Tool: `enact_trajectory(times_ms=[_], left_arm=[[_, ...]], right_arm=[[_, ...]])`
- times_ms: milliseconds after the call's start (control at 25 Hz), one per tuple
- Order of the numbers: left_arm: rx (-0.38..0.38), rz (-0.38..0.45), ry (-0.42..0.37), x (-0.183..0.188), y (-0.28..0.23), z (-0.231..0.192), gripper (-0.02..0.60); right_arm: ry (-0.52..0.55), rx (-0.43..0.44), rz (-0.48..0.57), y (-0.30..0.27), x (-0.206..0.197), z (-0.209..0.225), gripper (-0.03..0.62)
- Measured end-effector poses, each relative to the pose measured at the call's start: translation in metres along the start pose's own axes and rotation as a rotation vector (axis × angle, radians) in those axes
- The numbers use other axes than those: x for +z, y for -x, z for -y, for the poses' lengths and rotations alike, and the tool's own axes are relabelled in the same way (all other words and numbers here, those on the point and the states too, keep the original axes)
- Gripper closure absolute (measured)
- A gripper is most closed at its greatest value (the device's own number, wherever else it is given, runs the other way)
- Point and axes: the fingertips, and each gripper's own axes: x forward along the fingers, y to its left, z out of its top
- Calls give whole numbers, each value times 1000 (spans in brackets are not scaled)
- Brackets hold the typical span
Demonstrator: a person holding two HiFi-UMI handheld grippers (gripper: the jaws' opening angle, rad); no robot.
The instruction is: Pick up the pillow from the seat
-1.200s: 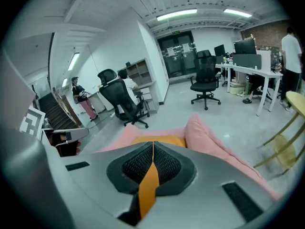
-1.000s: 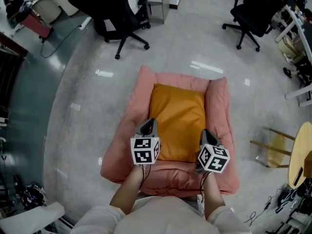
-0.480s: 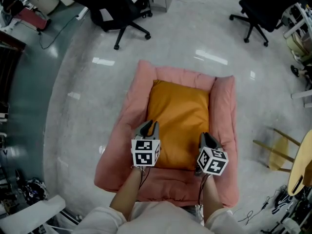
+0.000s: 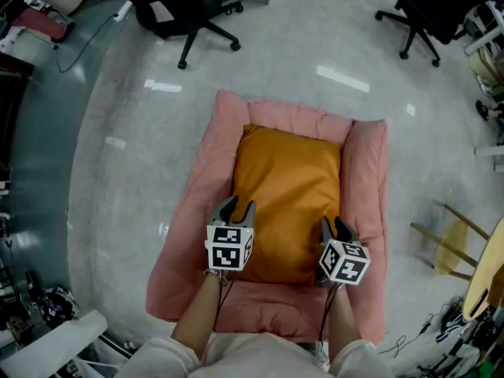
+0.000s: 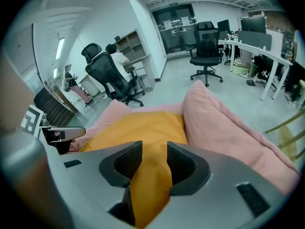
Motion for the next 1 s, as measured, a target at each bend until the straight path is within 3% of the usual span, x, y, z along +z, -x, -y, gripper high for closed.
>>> enact_trajectory(times_ms=[280,480,760,1000], left_arm=[[-24,-128,1,-27,-17,-13,362],[-26,-215,18,-44,-30,-19,359],[-29,-334,27,-70,-50,-24,357],[-42,-393,22,-87,-72,-22,364]], right_arm=[[2,3,-61,-23,-12,-1,384],[21,-19,-138,-38,-26,5,341],[56,-2,-268,-61,-50,7,332],[-7,49,-331,-82,-64,10,333]])
